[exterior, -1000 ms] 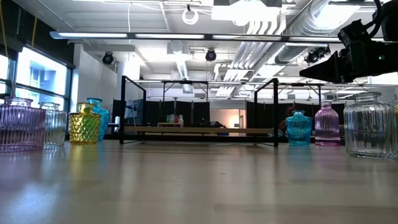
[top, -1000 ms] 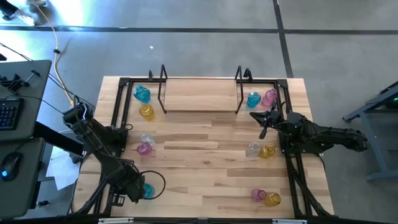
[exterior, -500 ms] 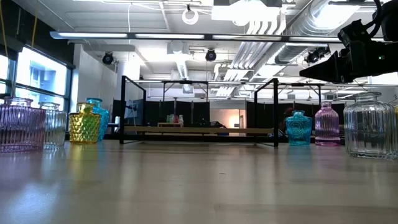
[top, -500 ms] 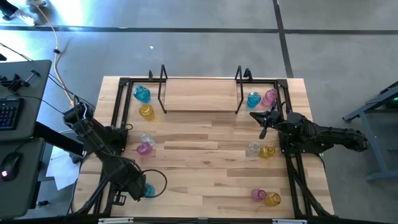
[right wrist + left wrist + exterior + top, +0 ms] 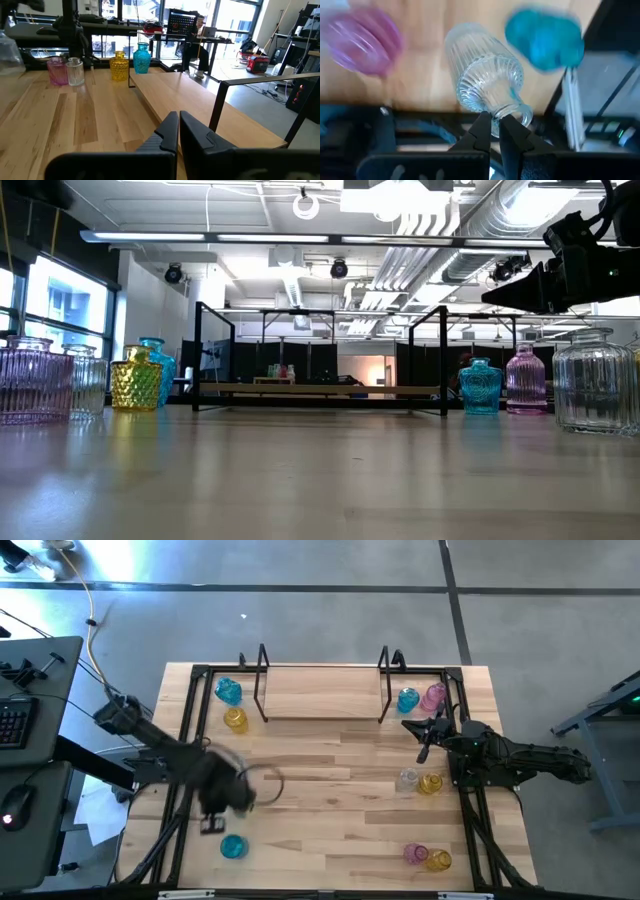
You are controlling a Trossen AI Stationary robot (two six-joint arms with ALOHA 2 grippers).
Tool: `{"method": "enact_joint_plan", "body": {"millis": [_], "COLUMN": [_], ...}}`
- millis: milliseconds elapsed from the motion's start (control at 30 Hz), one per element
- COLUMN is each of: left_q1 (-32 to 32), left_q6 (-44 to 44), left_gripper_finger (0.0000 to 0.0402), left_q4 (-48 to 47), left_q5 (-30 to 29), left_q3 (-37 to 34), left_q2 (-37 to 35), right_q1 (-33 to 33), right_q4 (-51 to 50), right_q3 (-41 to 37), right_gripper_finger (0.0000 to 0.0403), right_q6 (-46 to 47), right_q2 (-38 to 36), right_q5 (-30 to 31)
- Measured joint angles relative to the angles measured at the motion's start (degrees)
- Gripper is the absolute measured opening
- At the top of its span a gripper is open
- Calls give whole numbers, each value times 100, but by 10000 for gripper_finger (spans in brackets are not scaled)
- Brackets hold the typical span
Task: Sort vases onto shelf
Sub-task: Put the bottom transparent vase on the shelf
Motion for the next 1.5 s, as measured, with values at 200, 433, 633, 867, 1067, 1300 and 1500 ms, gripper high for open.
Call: {"method": "enact_joint_plan", "body": {"millis": [200,433,633,867,1067,1300,1500], "left_q1": [1532,3299,4456,5250,5814,6227,6322], "left_q6": [828,1968,2901,3701,3950,3994,3850], "left_gripper_finger": [5,5,4,4,4,4,4], "left_q4": [551,690,621,518,-24,-508,-679], "left_q5": [-116,120,515,615,884,478,73], "left_q3": [301,1151,2055,3444,4900,5736,5749], "left_q2": [103,645,1446,2672,3627,4237,4371], "right_q1": [-1,-2,-1,-2,-2,-1,-1], "right_q4": [0,0,0,0,0,0,0], "right_q3": [0,1,1,0,2,1,1], "right_gripper_finger": [0,0,0,0,0,0,0], "right_q6": [0,0,0,0,0,0,0], "right_q2": [0,0,0,0,0,0,0], "right_q5": [1,2,1,0,0,1,2]}}
